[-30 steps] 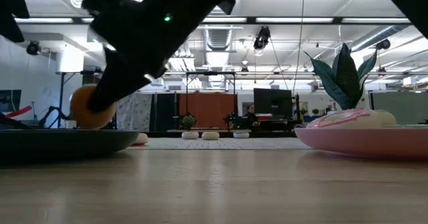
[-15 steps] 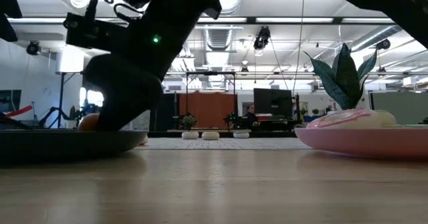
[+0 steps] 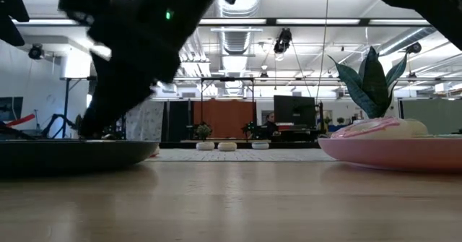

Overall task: Pick & Place donuts
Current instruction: Put the small pink donut on the black plate

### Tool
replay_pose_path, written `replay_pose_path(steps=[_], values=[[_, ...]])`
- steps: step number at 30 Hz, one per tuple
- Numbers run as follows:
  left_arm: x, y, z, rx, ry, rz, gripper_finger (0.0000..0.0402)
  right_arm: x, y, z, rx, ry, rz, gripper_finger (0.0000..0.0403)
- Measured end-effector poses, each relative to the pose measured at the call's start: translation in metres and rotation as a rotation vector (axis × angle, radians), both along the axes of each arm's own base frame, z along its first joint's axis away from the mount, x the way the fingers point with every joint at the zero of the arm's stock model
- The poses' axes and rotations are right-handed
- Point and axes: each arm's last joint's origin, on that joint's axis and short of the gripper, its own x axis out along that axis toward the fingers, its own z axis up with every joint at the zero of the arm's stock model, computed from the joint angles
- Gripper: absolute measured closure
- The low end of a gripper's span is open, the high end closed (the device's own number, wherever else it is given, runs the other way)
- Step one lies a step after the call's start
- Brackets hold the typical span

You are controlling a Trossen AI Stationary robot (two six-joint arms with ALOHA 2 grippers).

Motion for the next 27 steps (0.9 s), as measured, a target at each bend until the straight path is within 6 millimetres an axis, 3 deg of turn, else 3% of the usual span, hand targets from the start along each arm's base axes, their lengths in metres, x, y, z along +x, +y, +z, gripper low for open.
replay_pose_path(steps=[3,7,14,18,23,27], values=[[0.0,0.0,0.0,0.005,0.0,-0.005,0.0238,-0.002,-0.007,0.022,0.046,-0.035,-0.062,0.0139],[0.0,0.001,0.0,0.028,-0.02,-0.004,0.0239,-0.007,-0.032,0.045,0.099,-0.028,-0.2,0.0147],[0.001,0.003,-0.003,0.082,-0.081,0.043,0.0239,-0.01,-0.105,0.046,0.293,0.063,-0.498,0.0171],[0.002,0.01,-0.018,0.127,-0.104,0.125,0.0239,-0.01,-0.137,0.044,0.318,0.072,-0.533,0.0175],[0.011,0.028,-0.041,0.169,-0.001,0.165,0.0239,-0.019,-0.148,0.076,0.269,0.005,-0.466,0.0175],[0.026,0.052,-0.057,0.163,0.047,0.195,0.0239,-0.031,-0.179,0.082,0.248,0.044,-0.533,0.0177]])
